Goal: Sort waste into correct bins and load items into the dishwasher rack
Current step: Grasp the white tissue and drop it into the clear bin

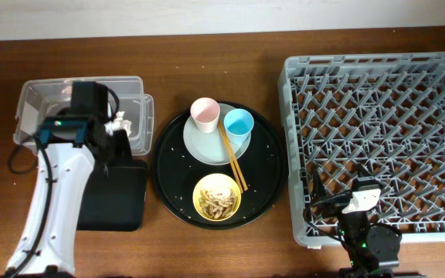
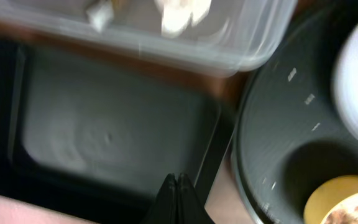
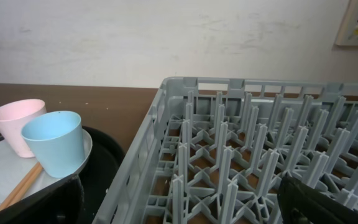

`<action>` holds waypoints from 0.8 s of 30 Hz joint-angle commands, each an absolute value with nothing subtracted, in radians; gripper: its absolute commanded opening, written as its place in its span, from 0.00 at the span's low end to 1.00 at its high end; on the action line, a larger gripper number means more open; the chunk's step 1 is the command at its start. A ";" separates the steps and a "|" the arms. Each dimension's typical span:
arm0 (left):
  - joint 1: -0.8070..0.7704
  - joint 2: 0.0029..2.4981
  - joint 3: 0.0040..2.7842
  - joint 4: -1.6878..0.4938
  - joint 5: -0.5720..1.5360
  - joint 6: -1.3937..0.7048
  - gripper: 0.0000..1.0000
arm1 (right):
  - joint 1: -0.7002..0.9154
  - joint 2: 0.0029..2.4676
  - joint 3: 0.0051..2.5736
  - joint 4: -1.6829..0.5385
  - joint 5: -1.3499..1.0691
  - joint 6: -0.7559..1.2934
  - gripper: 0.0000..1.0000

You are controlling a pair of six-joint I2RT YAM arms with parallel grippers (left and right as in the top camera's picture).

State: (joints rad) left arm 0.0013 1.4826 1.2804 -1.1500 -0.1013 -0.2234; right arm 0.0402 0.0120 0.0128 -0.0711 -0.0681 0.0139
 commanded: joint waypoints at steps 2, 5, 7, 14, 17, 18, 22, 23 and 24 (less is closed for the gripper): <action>0.003 1.493 1.081 -1.075 -0.073 -0.261 0.00 | 0.046 0.006 0.006 -0.072 -0.070 0.007 0.98; 0.003 1.493 0.981 -0.976 -0.026 -0.261 0.00 | 0.046 0.006 0.006 -0.072 -0.070 0.007 0.98; 0.003 1.493 0.921 -0.895 -0.012 -0.262 0.00 | 0.046 0.006 0.006 -0.072 -0.070 0.007 0.98; 0.003 1.493 0.786 -0.629 -0.010 -0.262 0.00 | 0.046 0.006 0.006 -0.072 -0.070 0.007 0.98; 0.003 1.493 0.760 -0.568 0.013 -0.262 0.00 | 0.046 0.006 0.006 -0.072 -0.070 0.007 0.98; 0.003 1.493 0.751 -0.551 0.012 -0.262 0.00 | 0.046 0.006 0.006 -0.072 -0.070 0.007 0.98; 0.003 1.494 0.736 -0.500 0.012 -0.270 0.00 | 0.046 0.006 0.006 -0.072 -0.070 0.007 0.98; 0.003 1.494 0.732 -0.485 0.012 -0.270 0.00 | 0.046 0.006 0.006 -0.072 -0.070 0.007 0.99; 0.003 1.494 0.728 -0.469 0.012 -0.270 0.00 | 0.046 0.006 0.006 -0.072 -0.070 0.007 0.98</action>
